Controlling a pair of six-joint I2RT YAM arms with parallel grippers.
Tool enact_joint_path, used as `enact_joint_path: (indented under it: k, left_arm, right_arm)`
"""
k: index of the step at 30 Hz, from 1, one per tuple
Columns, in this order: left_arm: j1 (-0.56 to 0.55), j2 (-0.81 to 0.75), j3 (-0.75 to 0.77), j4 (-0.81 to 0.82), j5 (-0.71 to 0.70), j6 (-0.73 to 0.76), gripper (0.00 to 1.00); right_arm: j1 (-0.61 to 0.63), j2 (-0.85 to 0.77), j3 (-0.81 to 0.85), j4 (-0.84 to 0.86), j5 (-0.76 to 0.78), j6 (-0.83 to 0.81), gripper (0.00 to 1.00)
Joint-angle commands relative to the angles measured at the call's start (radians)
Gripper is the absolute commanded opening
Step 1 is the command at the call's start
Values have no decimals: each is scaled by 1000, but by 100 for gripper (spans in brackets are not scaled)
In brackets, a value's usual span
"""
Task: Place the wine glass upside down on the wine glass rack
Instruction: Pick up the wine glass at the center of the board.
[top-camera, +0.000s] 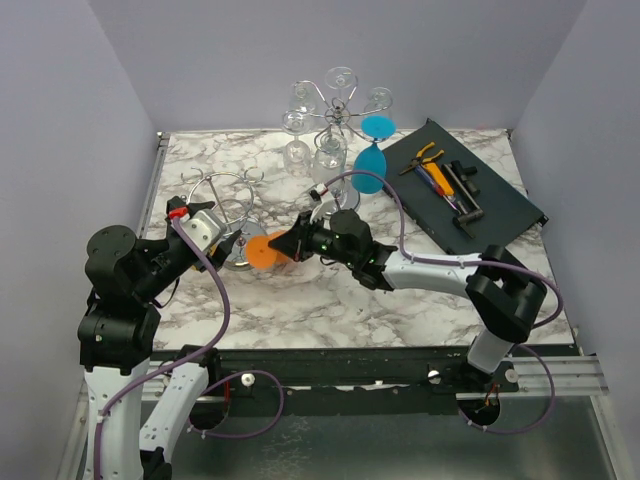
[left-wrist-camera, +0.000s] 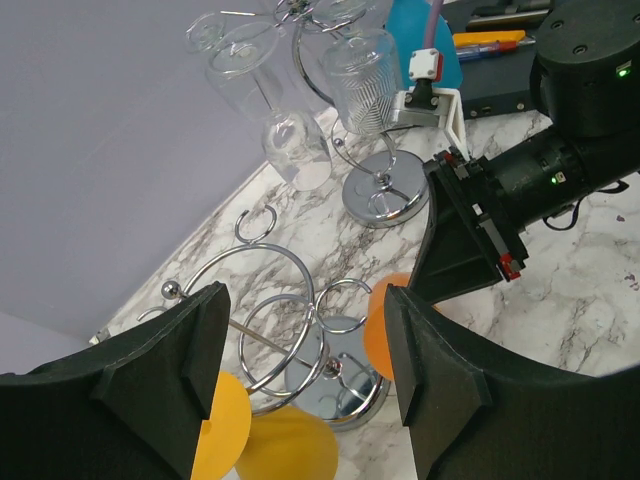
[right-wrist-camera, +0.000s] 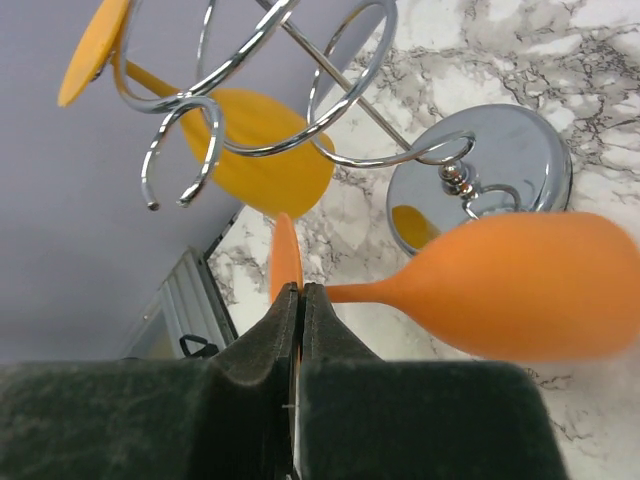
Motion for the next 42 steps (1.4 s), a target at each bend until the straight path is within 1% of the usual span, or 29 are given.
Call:
enact_joint_path:
  k: [1,5,10,18,23,34,42]
  left_arm:
    - [1,-6,5,8,-1,7,69]
    - [1,-6,4,7,7,4,69]
    - [0,-25,-18,5,11,0,69]
    - [1,-43,-17,2,23,-8,69]
    - [0,-57,-26,-12,25,8,69]
    - [1,-67,-33,-13,38,9,69]
    - [-1,-71,-34,-14,40,12,69]
  right_arm:
    - [20,-97,-14,-50,10,44,1]
    - [24,-159,-56,-77,-7,95,1]
    - [27,-208,-82,-56,-16,160,1]
    - [27,-159,-12,10,-19,316,1]
    - [28,-144,17,57,-2,342,1]
    - [31,-116,57,54,95,357,0]
    - [31,-79,84,77,122,402,1]
